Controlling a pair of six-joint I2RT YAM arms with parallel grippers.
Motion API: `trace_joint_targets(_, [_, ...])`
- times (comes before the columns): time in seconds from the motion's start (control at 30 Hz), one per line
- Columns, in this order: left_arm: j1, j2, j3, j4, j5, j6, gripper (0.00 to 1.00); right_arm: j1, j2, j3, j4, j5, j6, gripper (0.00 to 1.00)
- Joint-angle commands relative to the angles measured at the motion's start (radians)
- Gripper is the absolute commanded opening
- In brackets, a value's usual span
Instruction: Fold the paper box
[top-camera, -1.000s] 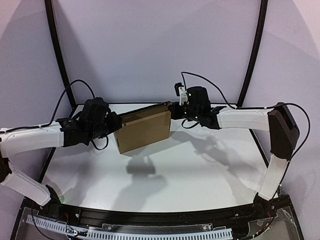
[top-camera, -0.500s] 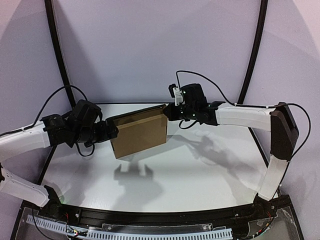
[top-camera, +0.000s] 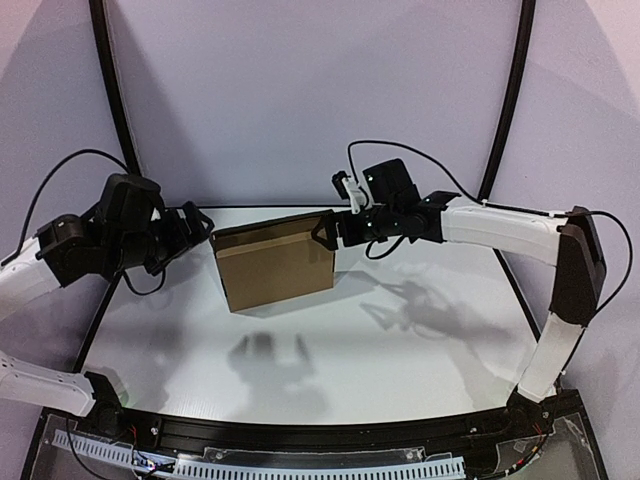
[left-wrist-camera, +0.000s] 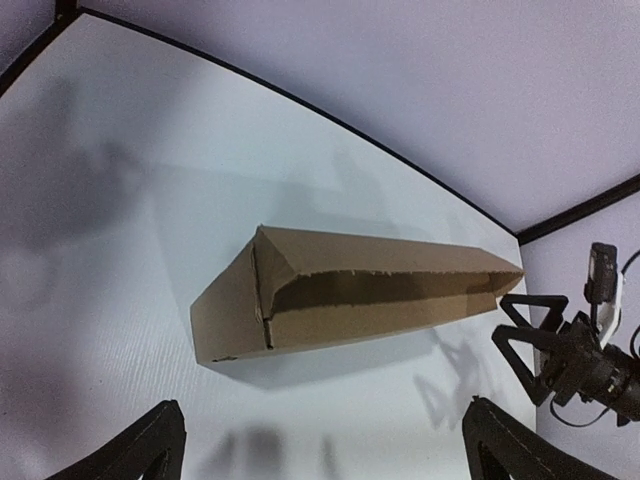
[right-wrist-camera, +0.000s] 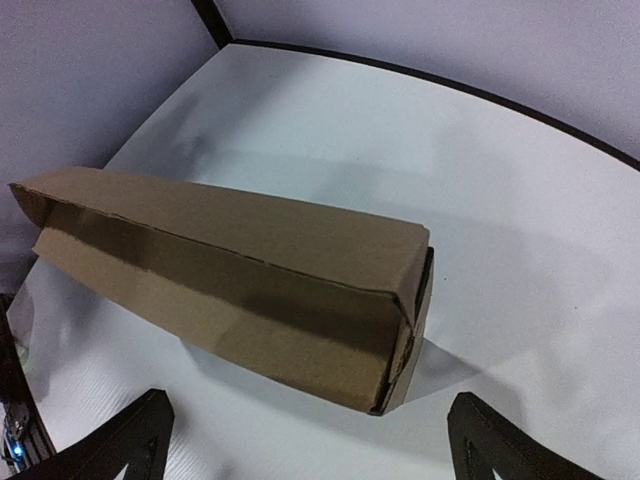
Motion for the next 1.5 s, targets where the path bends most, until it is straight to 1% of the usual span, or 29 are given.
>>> trace_joint_targets(0.0, [-0.003,0.025,0.078,-0.109,-0.112,-0.034,0.99,0.009,-0.078,0.057,-0.044,-0.015,-0.015,0.98])
trace_joint_targets(0.03, [0.006,0.041,0.115,-0.128,-0.13,-0.051,0.99,0.008,-0.089,0.069,-0.047,-0.012,0.011,0.98])
trace_joint_targets(0.1, [0.039,0.065,0.14,-0.141,-0.115,-0.055,0.99,0.007,-0.095,0.086,-0.055,-0.004,0.056,0.98])
trace_joint_targets(0.2, [0.136,0.108,0.145,-0.113,-0.02,-0.078,0.99,-0.002,-0.061,0.178,-0.124,0.016,0.154,0.98])
trace_joint_targets(0.3, [0.193,0.158,0.143,-0.077,0.041,-0.091,0.99,-0.018,0.008,0.276,-0.178,0.032,0.204,0.98])
trace_joint_targets(0.5, [0.22,0.232,0.122,0.004,0.098,-0.106,0.99,-0.057,0.109,0.357,-0.207,0.069,0.278,0.97])
trace_joint_targets(0.63, [0.238,0.28,0.099,0.065,0.152,-0.129,0.99,-0.066,0.158,0.37,-0.203,0.015,0.292,0.93])
trace_joint_targets(0.7, [0.241,0.311,0.086,0.103,0.186,-0.137,0.96,-0.066,0.171,0.365,-0.208,-0.005,0.29,0.9])
trace_joint_targets(0.73, [0.241,0.324,0.072,0.121,0.203,-0.145,0.93,-0.066,0.174,0.35,-0.203,-0.013,0.292,0.87])
trace_joint_targets(0.8, [0.241,0.335,0.061,0.142,0.219,-0.152,0.91,-0.066,0.173,0.329,-0.187,-0.028,0.3,0.85])
trace_joint_targets(0.9, [0.241,0.357,0.035,0.188,0.268,-0.173,0.82,-0.066,0.167,0.275,-0.157,-0.052,0.324,0.79])
trace_joint_targets(0.93, [0.241,0.357,0.027,0.188,0.268,-0.173,0.82,-0.066,0.167,0.27,-0.15,-0.054,0.329,0.79])
trace_joint_targets(1.0, [0.241,0.353,-0.021,0.229,0.301,-0.204,0.72,-0.064,0.159,0.214,-0.108,-0.065,0.355,0.75])
trace_joint_targets(1.07, [0.241,0.342,-0.073,0.272,0.31,-0.223,0.68,-0.06,0.158,0.178,-0.08,-0.068,0.369,0.73])
trace_joint_targets(1.17, [0.242,0.332,-0.109,0.296,0.32,-0.244,0.65,-0.051,0.156,0.144,-0.047,-0.072,0.384,0.7])
trace_joint_targets(1.23, [0.242,0.328,-0.126,0.311,0.33,-0.255,0.6,-0.047,0.156,0.127,-0.028,-0.075,0.392,0.66])
trace_joint_targets(1.3, [0.242,0.326,-0.138,0.322,0.336,-0.259,0.58,-0.046,0.155,0.119,-0.019,-0.074,0.398,0.64])
trace_joint_targets(1.47, [0.239,0.337,-0.164,0.337,0.345,-0.273,0.47,-0.046,0.146,0.079,0.0,-0.068,0.404,0.59])
